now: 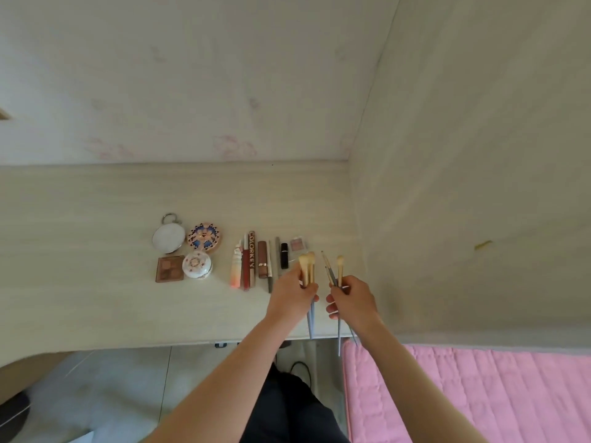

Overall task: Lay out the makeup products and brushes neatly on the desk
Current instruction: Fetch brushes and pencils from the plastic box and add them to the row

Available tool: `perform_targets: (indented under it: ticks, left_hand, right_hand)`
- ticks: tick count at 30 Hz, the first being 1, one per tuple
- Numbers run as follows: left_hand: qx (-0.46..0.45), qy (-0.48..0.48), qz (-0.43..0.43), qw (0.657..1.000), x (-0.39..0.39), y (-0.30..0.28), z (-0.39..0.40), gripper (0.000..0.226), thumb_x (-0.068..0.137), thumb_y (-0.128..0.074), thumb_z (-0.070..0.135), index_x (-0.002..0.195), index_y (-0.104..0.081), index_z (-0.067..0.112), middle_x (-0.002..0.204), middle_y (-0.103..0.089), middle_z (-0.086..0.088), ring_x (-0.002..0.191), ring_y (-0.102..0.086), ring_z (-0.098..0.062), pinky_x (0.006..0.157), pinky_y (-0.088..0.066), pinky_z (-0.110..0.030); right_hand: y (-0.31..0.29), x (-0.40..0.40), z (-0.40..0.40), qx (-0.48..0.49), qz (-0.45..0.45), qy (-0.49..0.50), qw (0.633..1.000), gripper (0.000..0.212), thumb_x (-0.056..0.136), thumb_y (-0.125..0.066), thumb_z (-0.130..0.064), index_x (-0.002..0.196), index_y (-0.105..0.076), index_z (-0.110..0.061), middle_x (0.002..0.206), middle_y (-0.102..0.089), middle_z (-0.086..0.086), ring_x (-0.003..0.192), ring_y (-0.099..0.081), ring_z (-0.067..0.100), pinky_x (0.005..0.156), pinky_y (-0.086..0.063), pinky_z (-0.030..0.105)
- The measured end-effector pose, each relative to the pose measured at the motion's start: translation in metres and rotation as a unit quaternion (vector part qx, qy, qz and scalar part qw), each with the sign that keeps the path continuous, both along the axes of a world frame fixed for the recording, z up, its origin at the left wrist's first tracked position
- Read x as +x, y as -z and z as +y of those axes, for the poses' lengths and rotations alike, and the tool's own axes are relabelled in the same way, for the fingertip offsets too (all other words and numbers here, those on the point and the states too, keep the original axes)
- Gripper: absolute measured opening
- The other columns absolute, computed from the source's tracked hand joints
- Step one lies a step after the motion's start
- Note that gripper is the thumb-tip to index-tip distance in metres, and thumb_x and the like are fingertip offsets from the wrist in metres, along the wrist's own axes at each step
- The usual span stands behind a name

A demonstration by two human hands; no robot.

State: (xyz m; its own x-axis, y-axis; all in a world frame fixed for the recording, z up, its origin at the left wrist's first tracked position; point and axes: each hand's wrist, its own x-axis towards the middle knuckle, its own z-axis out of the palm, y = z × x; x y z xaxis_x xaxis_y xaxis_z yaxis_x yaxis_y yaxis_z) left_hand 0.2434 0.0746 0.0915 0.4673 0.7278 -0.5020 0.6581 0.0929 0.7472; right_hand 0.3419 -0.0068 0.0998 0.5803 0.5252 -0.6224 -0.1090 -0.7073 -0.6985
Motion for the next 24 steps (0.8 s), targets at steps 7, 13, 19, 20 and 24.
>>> perform_targets:
  ticks: [7,13,19,20,24]
  left_hand:
    - [-0.025,0.032,0.071,0.997,0.043,0.023,0.029,0.006,0.090,-0.060,0.019,0.084,-0.058,0.018,0.076,-0.070,0.001,0.069,-0.068,-0.010,0.067,-0.058,-0.030]
    - [-0.041,0.050,0.113,0.992,0.066,0.031,0.043,0.007,0.084,-0.056,0.016,0.077,-0.053,0.016,0.078,-0.071,-0.005,0.072,-0.068,-0.018,0.066,-0.057,-0.033]
    - [-0.009,0.078,0.171,0.982,0.081,0.035,0.043,0.015,0.084,-0.058,0.026,0.088,-0.063,0.012,0.083,-0.069,-0.007,0.076,-0.067,-0.022,0.062,-0.055,-0.031]
    - [-0.004,0.078,0.183,0.980,0.083,0.036,0.042,0.019,0.086,-0.057,0.029,0.091,-0.063,0.011,0.085,-0.068,-0.007,0.077,-0.066,-0.022,0.062,-0.055,-0.031]
    - [0.006,0.088,0.211,0.974,0.090,0.037,0.040,0.017,0.086,-0.057,0.024,0.094,-0.060,0.010,0.090,-0.067,-0.009,0.084,-0.067,-0.027,0.077,-0.057,-0.039]
  right_hand:
    - [0.024,0.027,0.025,-0.002,0.026,0.104,0.994,0.010,0.093,-0.050,-0.005,0.097,-0.058,-0.007,0.085,-0.067,0.012,0.068,-0.066,0.023,0.068,-0.059,0.035]
    - [0.043,0.037,0.040,-0.033,-0.017,0.105,0.994,0.015,0.090,-0.050,-0.005,0.080,-0.059,-0.013,0.071,-0.065,0.010,0.065,-0.062,0.025,0.065,-0.053,0.035]
    - [0.060,0.047,0.052,-0.045,-0.036,0.102,0.993,0.025,0.085,-0.054,-0.003,0.071,-0.058,-0.023,0.077,-0.069,0.013,0.076,-0.067,0.033,0.075,-0.057,0.047]
    - [0.062,0.049,0.053,-0.045,-0.040,0.103,0.993,0.025,0.085,-0.054,-0.005,0.070,-0.058,-0.024,0.077,-0.069,0.012,0.075,-0.067,0.032,0.075,-0.057,0.048]
    - [0.075,0.053,0.050,-0.040,-0.041,0.113,0.992,0.020,0.085,-0.057,-0.010,0.068,-0.061,-0.020,0.071,-0.069,0.013,0.070,-0.068,0.034,0.070,-0.057,0.052]
